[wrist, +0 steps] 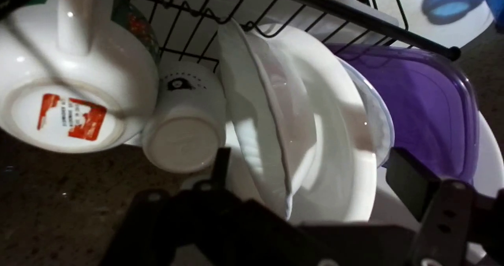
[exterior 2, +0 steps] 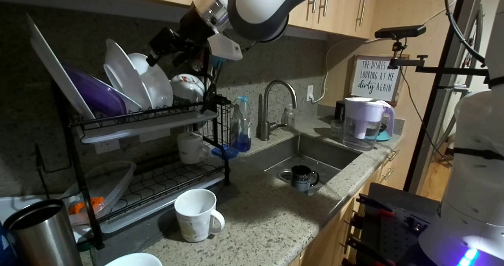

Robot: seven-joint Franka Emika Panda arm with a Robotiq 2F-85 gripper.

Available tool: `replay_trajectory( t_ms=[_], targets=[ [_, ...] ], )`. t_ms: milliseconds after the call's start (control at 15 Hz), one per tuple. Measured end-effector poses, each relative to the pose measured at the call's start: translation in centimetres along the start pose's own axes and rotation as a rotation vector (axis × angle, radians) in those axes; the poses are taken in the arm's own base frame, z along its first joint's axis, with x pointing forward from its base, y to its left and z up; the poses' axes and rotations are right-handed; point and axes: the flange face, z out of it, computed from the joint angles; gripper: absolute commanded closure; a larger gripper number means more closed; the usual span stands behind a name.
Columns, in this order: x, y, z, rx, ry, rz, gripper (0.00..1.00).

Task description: Move the bowl from the dish rack to the counter

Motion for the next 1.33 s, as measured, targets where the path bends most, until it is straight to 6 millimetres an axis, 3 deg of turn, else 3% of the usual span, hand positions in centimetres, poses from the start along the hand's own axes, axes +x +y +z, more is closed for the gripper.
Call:
replay_trajectory(
  t_ms=[333, 400, 600, 867, 1000, 1133, 1333],
  targets=[
    [-0.45, 0.1, 0.63, 0.024, -0.014, 0.04, 0.35],
    [-0.54, 0.19, 0.75, 0.026, -0.016, 0.042, 0.48],
    [-0.61, 0.14, 0.8, 0.033, -0.018, 0.054, 0.66],
    [-0.64, 0.14, 0.8, 0.041, -0.018, 0.054, 0.8],
    [-0.67, 0.12, 0.82, 0.044, -0.018, 0.06, 0.74],
    [-0.72, 0.13, 0.84, 0.047, -0.019, 0.057, 0.58],
    [-0.83, 0.14, 0.89, 0.048, -0.021, 0.059, 0.47]
  ],
)
